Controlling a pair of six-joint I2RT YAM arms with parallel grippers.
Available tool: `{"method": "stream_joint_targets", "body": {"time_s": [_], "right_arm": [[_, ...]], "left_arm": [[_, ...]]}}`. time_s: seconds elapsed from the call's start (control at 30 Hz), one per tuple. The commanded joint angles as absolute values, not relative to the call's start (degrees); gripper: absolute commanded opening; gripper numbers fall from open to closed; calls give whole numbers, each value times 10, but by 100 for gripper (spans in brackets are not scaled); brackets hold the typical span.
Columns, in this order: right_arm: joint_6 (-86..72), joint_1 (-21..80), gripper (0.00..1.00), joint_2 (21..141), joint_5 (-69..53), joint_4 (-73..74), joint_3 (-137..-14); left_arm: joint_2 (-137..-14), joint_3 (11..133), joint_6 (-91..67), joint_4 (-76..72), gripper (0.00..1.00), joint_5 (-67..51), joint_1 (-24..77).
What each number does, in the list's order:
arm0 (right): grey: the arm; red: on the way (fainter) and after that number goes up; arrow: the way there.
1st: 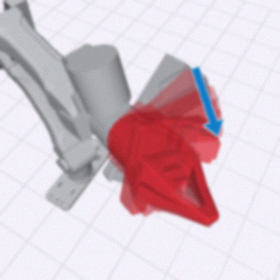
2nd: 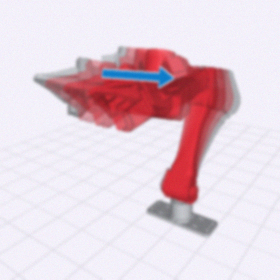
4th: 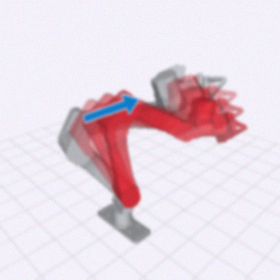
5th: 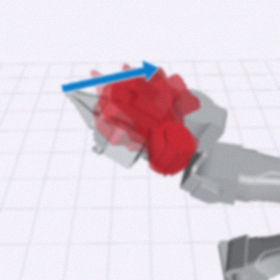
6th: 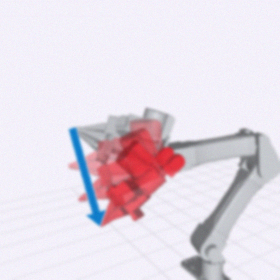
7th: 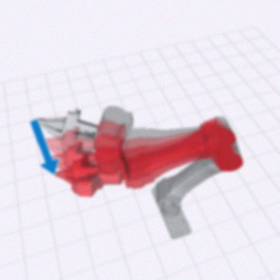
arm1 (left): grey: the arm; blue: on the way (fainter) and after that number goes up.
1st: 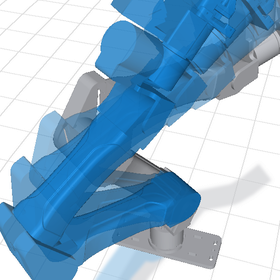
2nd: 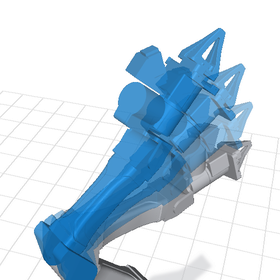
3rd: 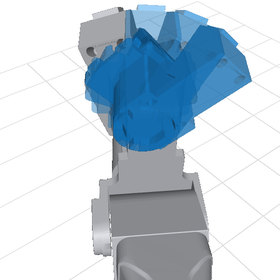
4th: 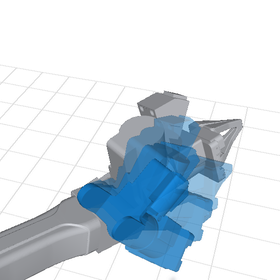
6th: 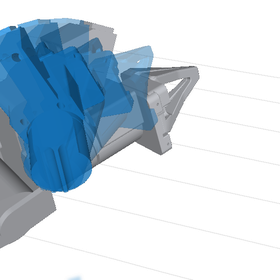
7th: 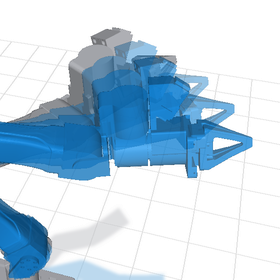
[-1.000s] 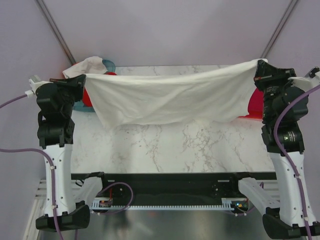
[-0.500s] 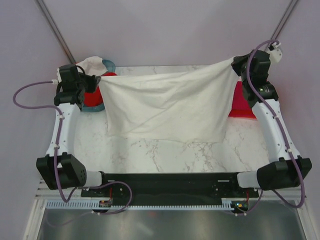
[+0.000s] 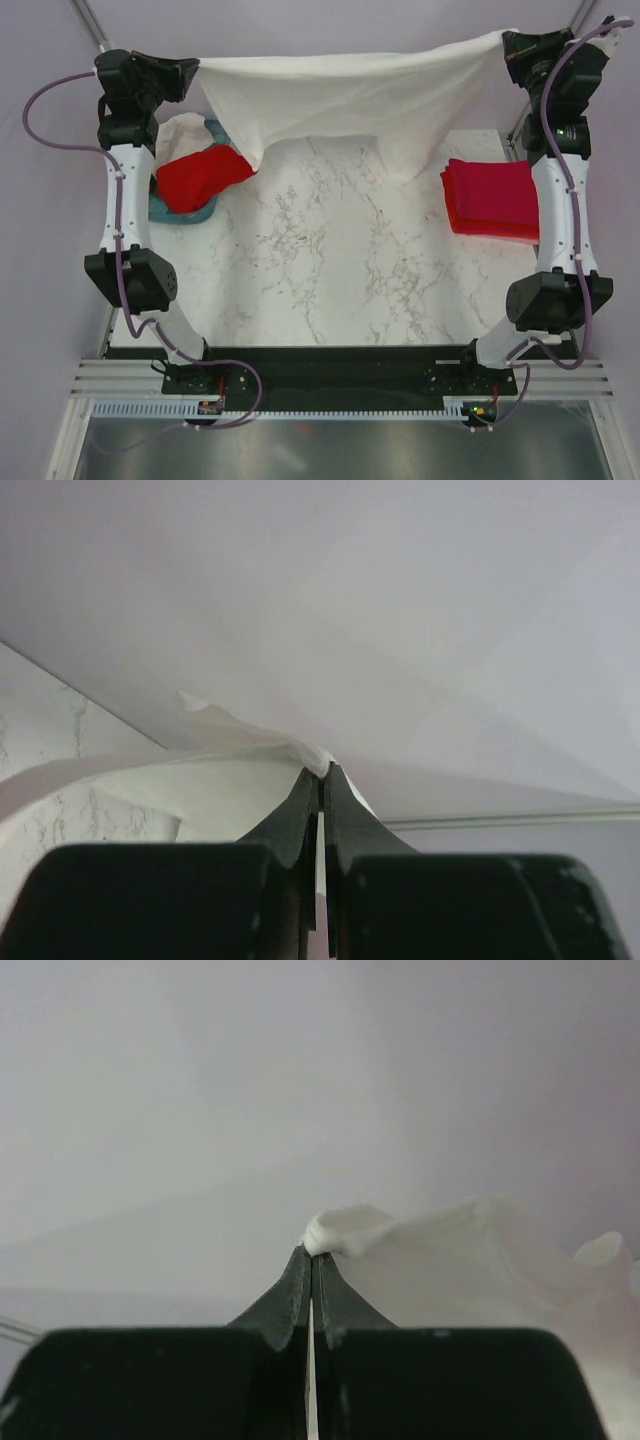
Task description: Fold and stack the t-shirts
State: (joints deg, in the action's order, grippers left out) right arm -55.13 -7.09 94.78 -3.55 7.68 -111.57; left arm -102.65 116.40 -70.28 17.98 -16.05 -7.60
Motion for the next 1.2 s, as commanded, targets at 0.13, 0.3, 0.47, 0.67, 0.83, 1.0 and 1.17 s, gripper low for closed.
{"method": "stream_joint_targets", "body": {"time_s": [0.13, 0.3, 0.47, 0.67, 0.83, 1.0, 1.17], "right_arm": [[-584, -73, 0, 876, -119, -68, -873], [-601, -84, 0, 804, -125, -135, -671], [-574, -86, 0, 726, -107, -105, -521], [-559, -86, 0, 635, -69, -105, -341], [-536, -86, 0, 558, -60, -77, -236], [-533, -86, 0, 469, -58, -30, -178], [-523, -85, 0, 430, -61, 24, -151]], "left_arm": [[-954, 932, -704, 33, 2, -188, -88], [-888, 763, -669, -39, 2, -189, -89], [-795, 569, -653, -87, 2, -184, -87], [-728, 376, -622, -141, 2, -175, -87], [-658, 250, -585, -149, 2, -149, -88], [-602, 183, -590, -80, 2, -89, -105], [-604, 155, -592, -66, 2, -137, -185]]}}
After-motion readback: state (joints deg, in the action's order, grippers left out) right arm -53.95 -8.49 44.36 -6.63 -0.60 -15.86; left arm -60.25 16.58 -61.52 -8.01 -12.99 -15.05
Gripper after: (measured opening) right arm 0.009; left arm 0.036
